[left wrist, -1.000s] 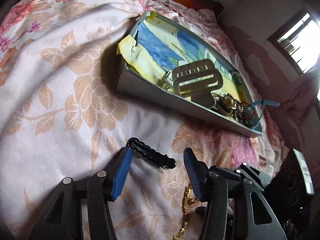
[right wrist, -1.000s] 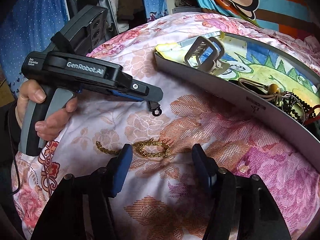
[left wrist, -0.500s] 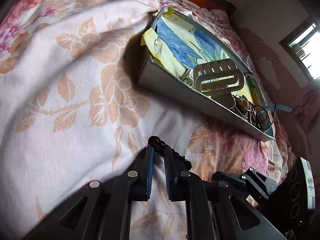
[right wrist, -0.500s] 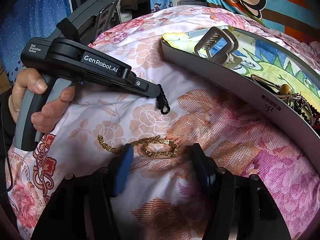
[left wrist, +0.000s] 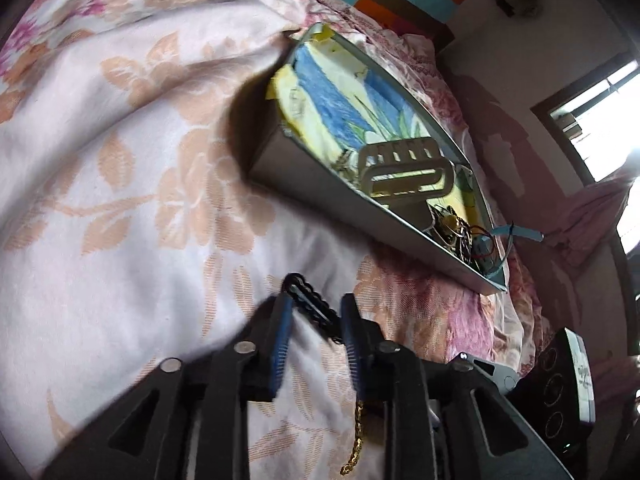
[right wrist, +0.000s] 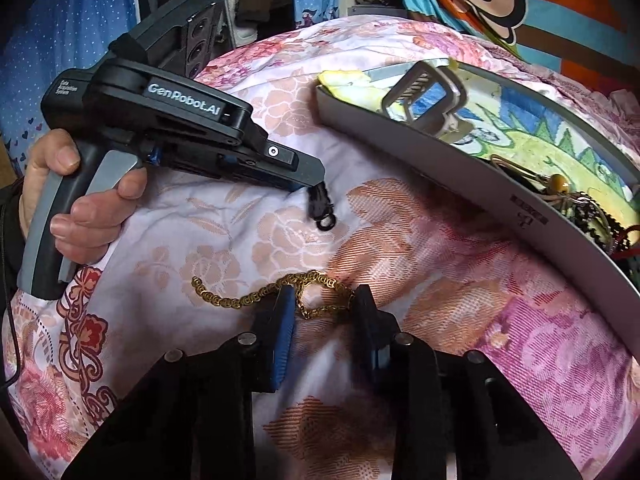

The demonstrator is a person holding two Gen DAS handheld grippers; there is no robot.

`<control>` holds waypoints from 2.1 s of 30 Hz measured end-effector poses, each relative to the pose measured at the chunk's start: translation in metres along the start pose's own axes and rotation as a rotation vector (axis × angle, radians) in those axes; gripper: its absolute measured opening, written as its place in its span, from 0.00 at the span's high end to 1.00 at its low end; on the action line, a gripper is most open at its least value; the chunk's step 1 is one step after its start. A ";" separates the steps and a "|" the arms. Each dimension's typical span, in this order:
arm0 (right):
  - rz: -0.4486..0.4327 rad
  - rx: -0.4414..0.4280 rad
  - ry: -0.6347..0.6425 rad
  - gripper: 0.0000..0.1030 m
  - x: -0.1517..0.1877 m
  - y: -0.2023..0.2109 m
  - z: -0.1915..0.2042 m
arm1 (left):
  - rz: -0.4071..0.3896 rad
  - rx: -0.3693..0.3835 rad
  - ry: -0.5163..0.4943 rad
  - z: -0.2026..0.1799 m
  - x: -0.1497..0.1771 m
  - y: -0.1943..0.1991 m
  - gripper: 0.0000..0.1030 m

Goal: Organize jewelry
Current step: 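Lower the hair clip into the tray with the left tool while the right tool drops the gold chain there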

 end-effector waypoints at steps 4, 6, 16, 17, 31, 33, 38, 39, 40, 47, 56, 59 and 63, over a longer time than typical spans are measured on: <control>0.000 0.035 -0.024 0.74 0.001 0.005 -0.011 | 0.008 -0.060 -0.040 -0.009 -0.001 -0.009 0.65; 0.004 0.053 -0.017 0.74 0.002 0.006 -0.013 | 0.017 -0.090 -0.045 -0.011 -0.003 -0.013 0.64; 0.002 0.060 -0.014 0.74 0.001 0.005 -0.013 | 0.017 -0.288 -0.206 -0.018 0.006 -0.027 0.64; 0.002 0.062 -0.013 0.74 0.002 0.006 -0.013 | 0.012 -0.312 -0.237 -0.019 0.008 -0.027 0.65; -0.014 0.119 -0.038 0.74 0.000 0.016 -0.032 | 0.016 -0.240 -0.212 -0.013 0.013 -0.016 0.86; -0.029 0.142 -0.057 0.74 -0.001 0.021 -0.041 | 0.011 -0.239 -0.221 -0.014 0.015 -0.016 0.86; -0.067 0.142 -0.105 0.74 -0.002 0.027 -0.054 | 0.023 -0.222 -0.249 -0.022 0.023 -0.016 0.87; -0.081 0.149 -0.106 0.74 -0.003 0.030 -0.056 | 0.026 -0.218 -0.260 -0.025 0.025 -0.016 0.87; -0.096 0.154 -0.103 0.74 -0.006 0.032 -0.057 | 0.029 -0.214 -0.274 -0.028 0.028 -0.016 0.87; -0.184 0.220 -0.075 0.74 -0.022 0.055 -0.071 | -0.018 -0.149 -0.330 -0.055 0.034 -0.002 0.87; -0.342 0.322 -0.143 0.74 -0.050 0.113 -0.121 | -0.111 -0.082 -0.379 -0.106 0.025 0.026 0.87; -0.391 0.349 -0.183 0.74 -0.055 0.131 -0.139 | -0.135 -0.058 -0.384 -0.130 0.013 0.024 0.87; -0.408 0.369 -0.223 0.74 -0.051 0.136 -0.157 | -0.144 -0.052 -0.394 -0.157 -0.004 0.006 0.87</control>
Point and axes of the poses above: each gripper's, at about its wrist camera, not at the fingertips, and y roughly against the way its jaws point, z to its left, x to its underside, the point moved 10 cm from there along -y, roughly the way its jaws point, and after that the axes turned 8 degrees about y, right-handed, at the moved point
